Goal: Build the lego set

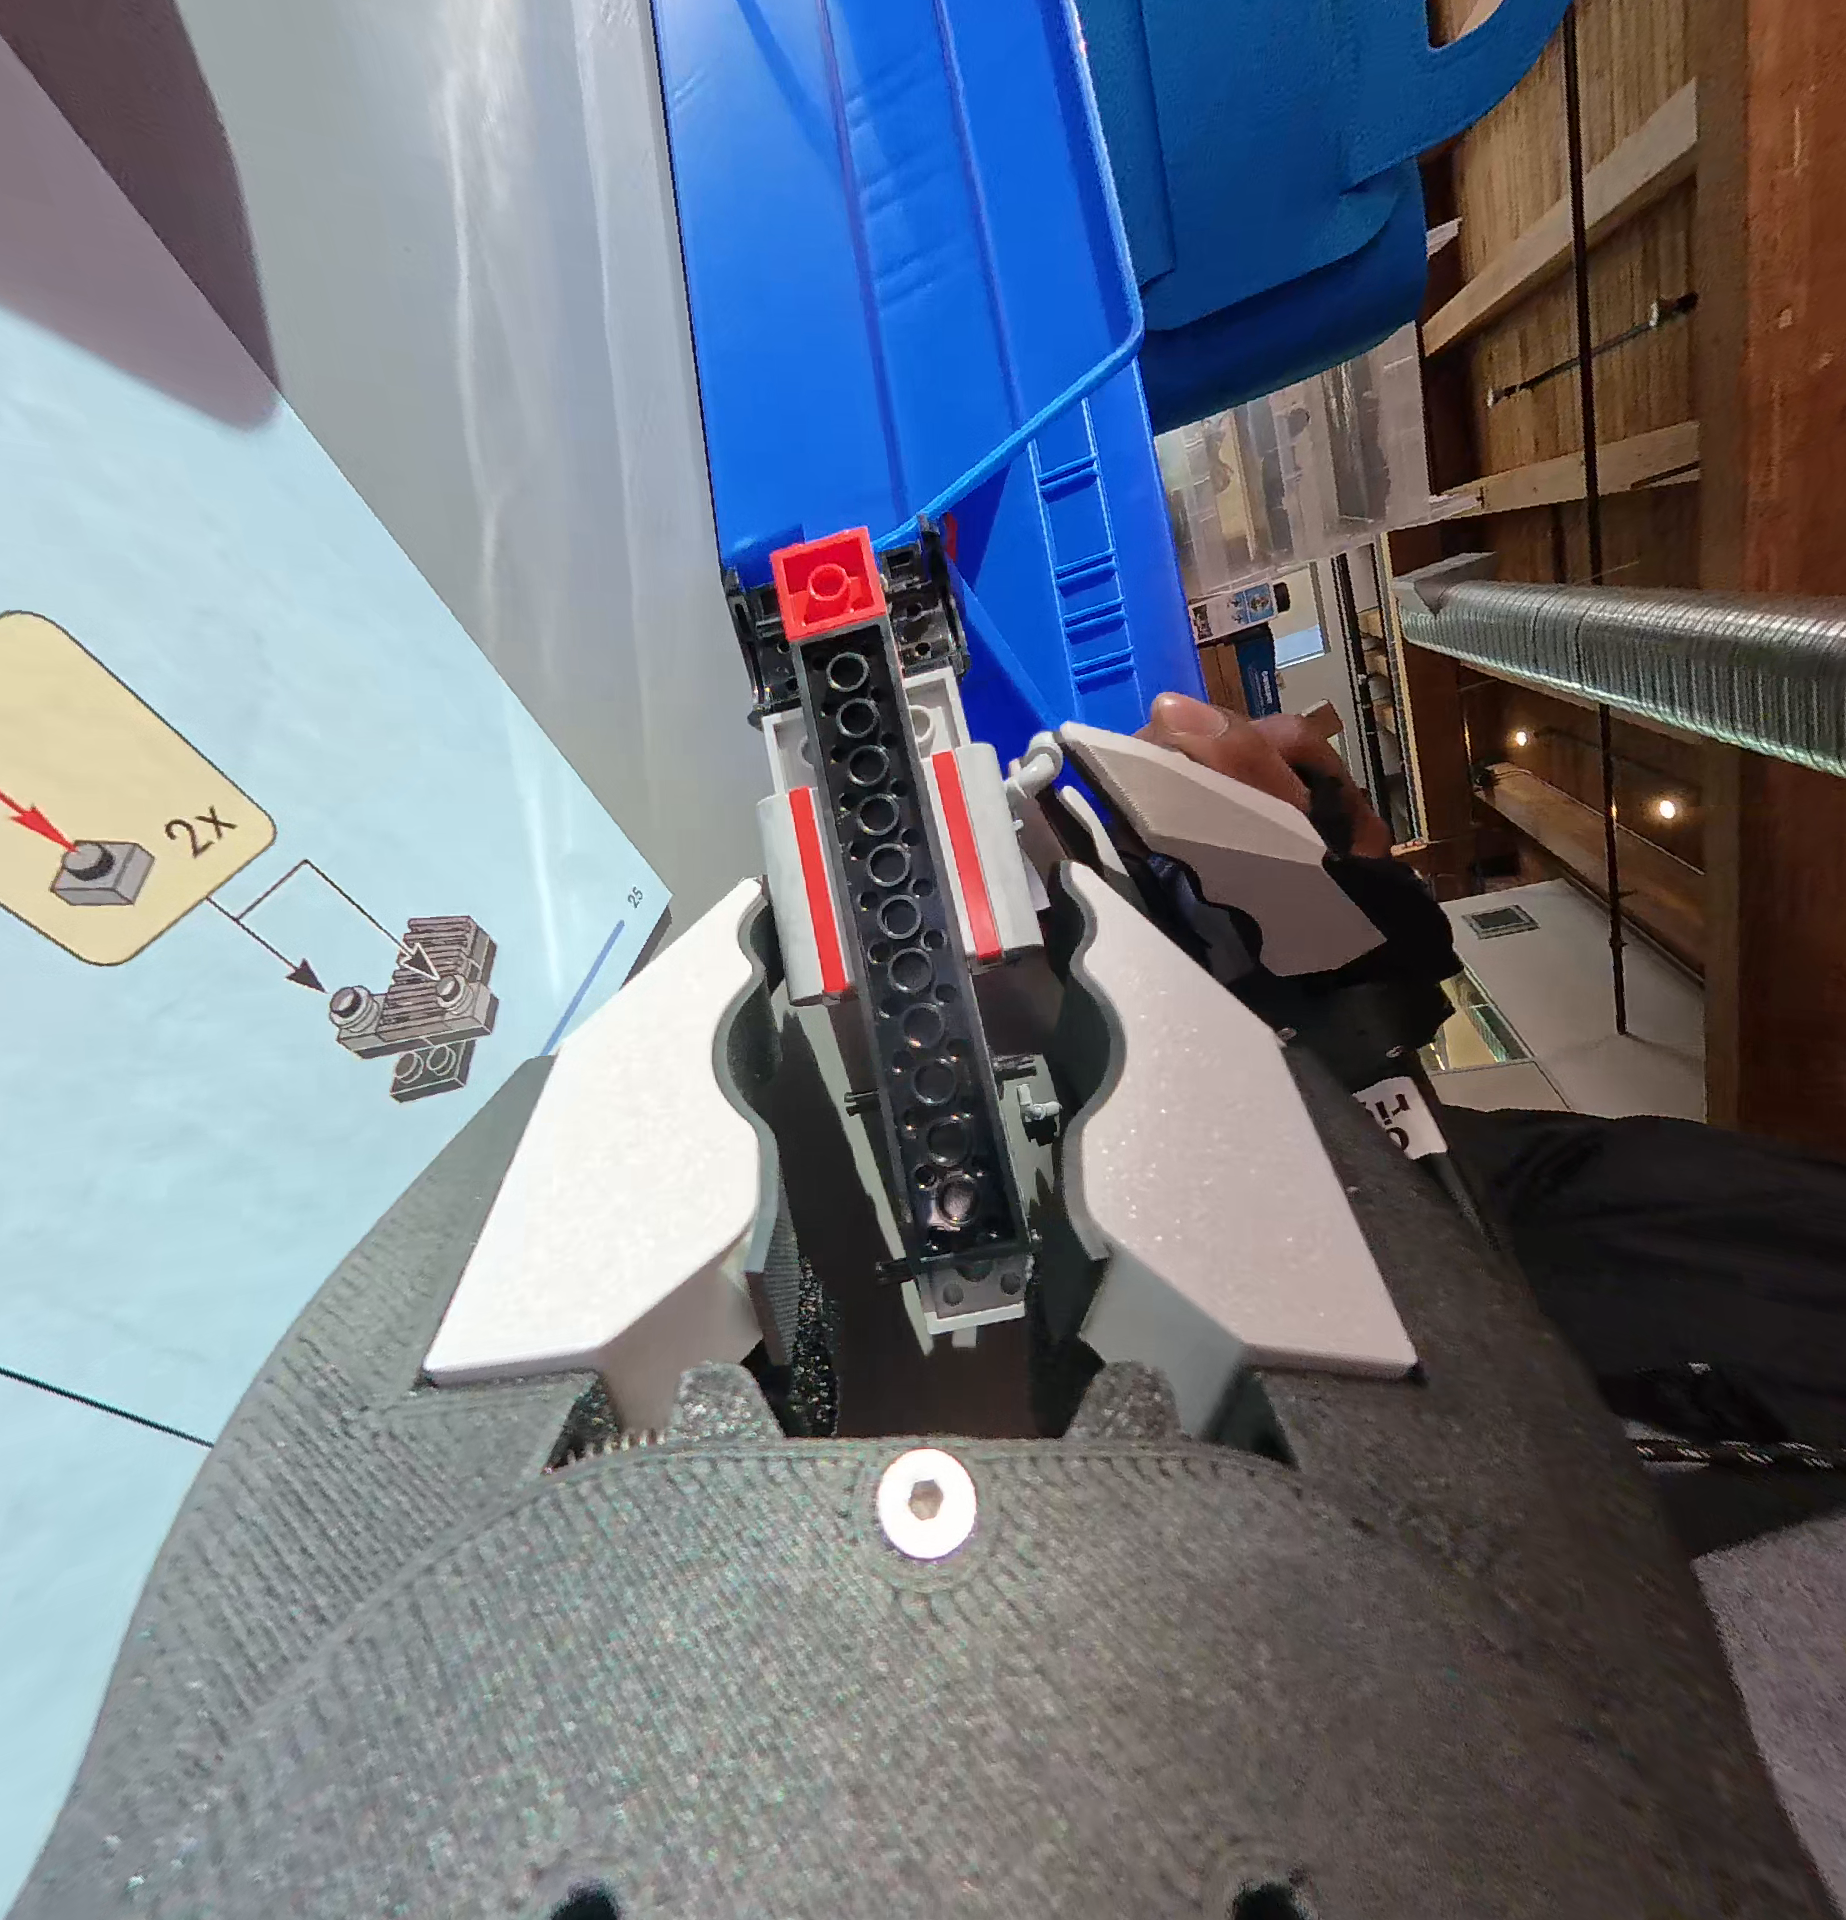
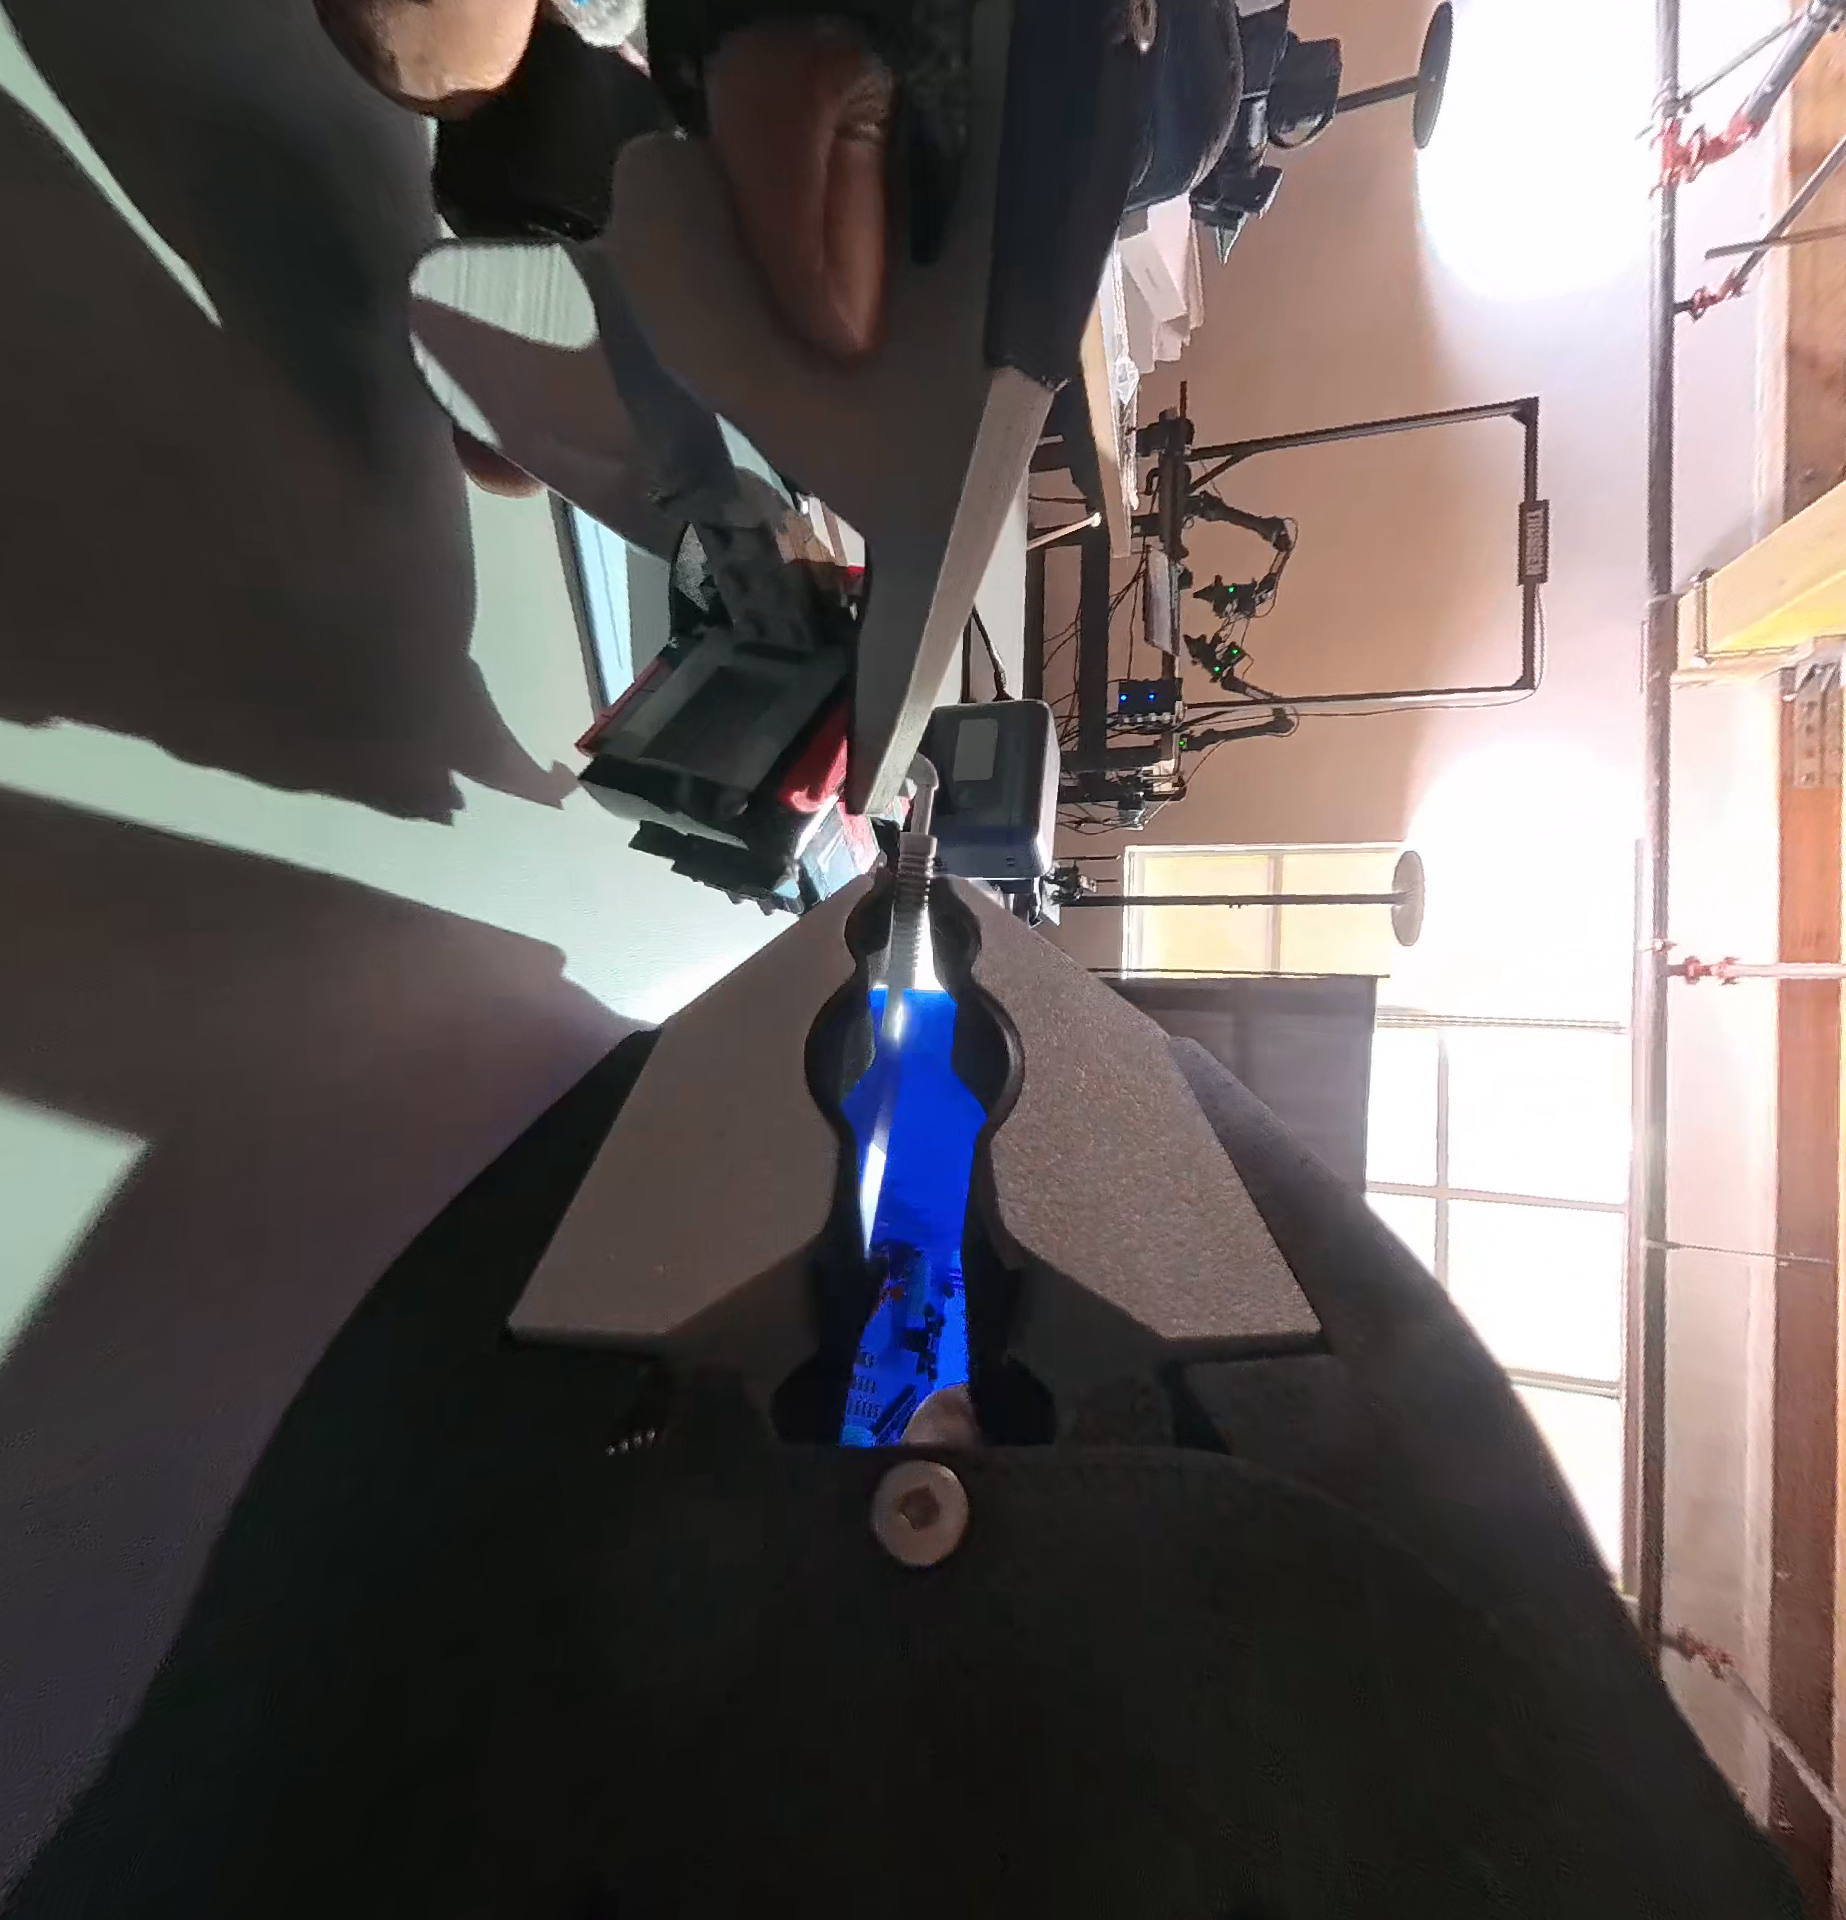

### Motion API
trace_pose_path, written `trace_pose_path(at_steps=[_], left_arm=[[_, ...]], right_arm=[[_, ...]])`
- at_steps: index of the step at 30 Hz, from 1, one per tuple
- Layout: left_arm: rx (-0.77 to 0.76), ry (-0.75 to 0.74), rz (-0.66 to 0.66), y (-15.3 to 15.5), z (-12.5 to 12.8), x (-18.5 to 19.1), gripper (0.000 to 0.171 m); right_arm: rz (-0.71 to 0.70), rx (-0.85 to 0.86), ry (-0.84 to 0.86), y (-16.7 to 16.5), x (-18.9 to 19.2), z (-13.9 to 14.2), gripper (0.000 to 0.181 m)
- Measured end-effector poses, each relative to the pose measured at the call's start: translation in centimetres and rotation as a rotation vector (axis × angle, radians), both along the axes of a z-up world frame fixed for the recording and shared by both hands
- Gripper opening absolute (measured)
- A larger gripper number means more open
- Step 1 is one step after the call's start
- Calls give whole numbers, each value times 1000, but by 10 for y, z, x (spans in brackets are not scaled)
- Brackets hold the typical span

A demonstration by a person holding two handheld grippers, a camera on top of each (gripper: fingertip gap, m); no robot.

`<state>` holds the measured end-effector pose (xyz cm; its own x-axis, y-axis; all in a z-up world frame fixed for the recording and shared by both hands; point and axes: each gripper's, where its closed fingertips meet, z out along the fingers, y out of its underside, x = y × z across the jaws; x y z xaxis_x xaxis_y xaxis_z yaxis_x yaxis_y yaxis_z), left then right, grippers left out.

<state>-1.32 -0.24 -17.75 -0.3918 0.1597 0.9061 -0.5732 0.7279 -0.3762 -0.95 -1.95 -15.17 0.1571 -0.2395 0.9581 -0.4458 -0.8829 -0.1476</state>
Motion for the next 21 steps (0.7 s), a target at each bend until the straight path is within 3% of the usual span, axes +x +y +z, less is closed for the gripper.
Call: trace_pose_path(at_steps=[21], left_arm=[[0, -26, -19, 3, -3, -4, 51]], right_arm=[[142, 100, -15, 22, -9, 0, 9]])
